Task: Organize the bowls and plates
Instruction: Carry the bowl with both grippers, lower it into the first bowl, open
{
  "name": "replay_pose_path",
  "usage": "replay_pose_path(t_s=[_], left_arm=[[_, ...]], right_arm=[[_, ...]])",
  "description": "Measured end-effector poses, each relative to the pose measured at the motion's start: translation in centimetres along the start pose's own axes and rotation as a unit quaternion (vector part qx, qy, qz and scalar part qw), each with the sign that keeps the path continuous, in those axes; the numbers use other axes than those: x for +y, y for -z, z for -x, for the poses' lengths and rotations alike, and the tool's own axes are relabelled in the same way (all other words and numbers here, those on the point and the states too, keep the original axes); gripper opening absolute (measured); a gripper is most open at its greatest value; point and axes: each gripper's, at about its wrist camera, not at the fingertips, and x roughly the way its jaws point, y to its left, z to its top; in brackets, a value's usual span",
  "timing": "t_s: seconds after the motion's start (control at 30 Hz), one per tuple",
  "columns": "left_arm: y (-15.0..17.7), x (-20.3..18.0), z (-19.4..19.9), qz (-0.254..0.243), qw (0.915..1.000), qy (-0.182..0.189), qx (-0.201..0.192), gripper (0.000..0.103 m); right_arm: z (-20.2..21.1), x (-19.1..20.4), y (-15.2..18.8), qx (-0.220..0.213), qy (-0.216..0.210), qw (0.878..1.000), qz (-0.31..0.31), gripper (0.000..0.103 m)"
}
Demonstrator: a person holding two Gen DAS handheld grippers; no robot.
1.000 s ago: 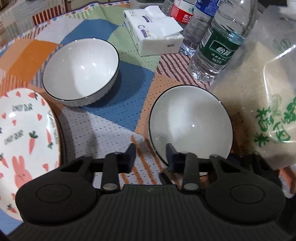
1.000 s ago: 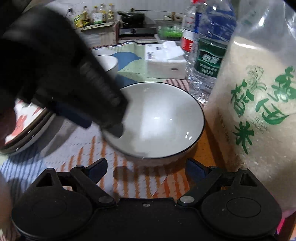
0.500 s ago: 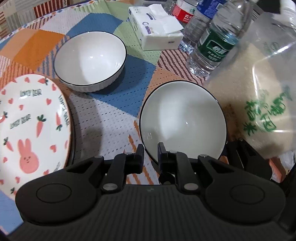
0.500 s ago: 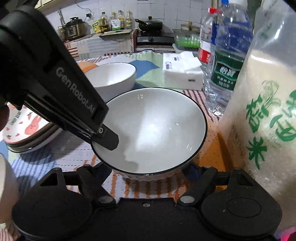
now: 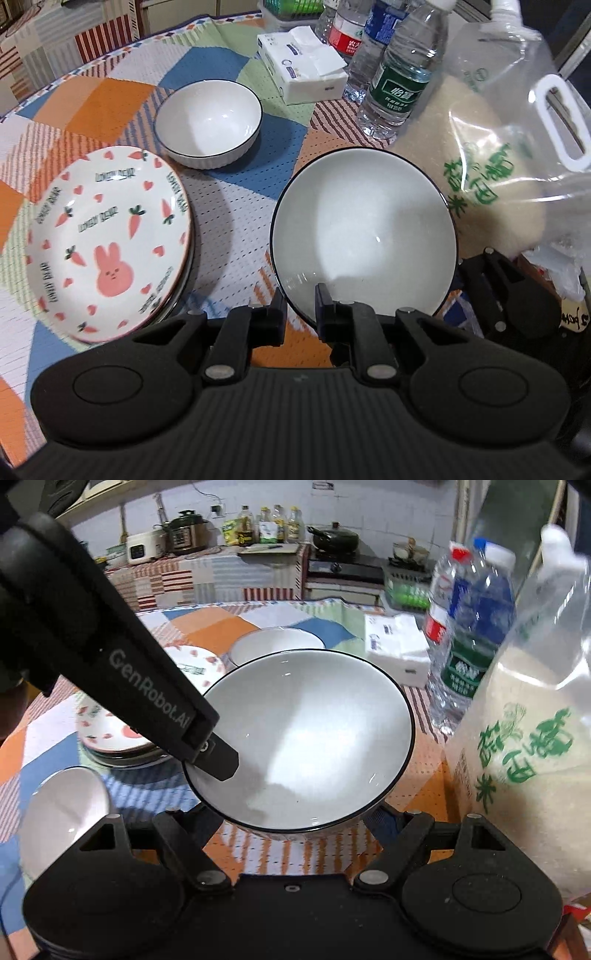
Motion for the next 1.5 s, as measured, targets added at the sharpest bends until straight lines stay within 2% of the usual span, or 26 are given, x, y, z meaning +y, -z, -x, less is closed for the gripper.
replay_pose_path(t_s=[0.13,0.47,0.7,0.93,1.3,1.43,1.5], left_arm=[[1.0,0.3,2.0,-0.013,0.9998,-0.012,-0.003,0.014],[4.7,2.3,7.5,-0.006,0.9992,-0.03,-0.025,0.014],[8.6,5.1,10.2,0.023,0.9986,-0.039,-0.028,0.014],[11.2,8.7,9.1,0.066,0.9967,-0.047,0.002,0.014],[12.4,10.9,6.0,0.096,0.9926,-0.06,0.046,0.014],[12.5,11.5,4.9,0.111,0.9902,-0.061,0.059,0.014],[12.6,11.5,4.5,0.109,0.9893,-0.076,0.059,0.015]], right_arm=[[1.7,1.3,-0.4,0.001,-0.014,1.0,0.008,0.085],[4.8,4.7,-1.0,-0.007,-0.061,0.997,0.037,0.085],[6.1,9.1,-0.2,-0.02,-0.087,0.993,0.082,0.085],[4.2,11.9,0.9,0.001,-0.123,0.987,0.105,0.085],[1.8,13.0,2.8,0.038,-0.171,0.978,0.116,0.085],[1.3,13.4,3.2,0.048,-0.172,0.976,0.124,0.085],[1.1,13.7,3.2,0.049,-0.164,0.976,0.138,0.085]])
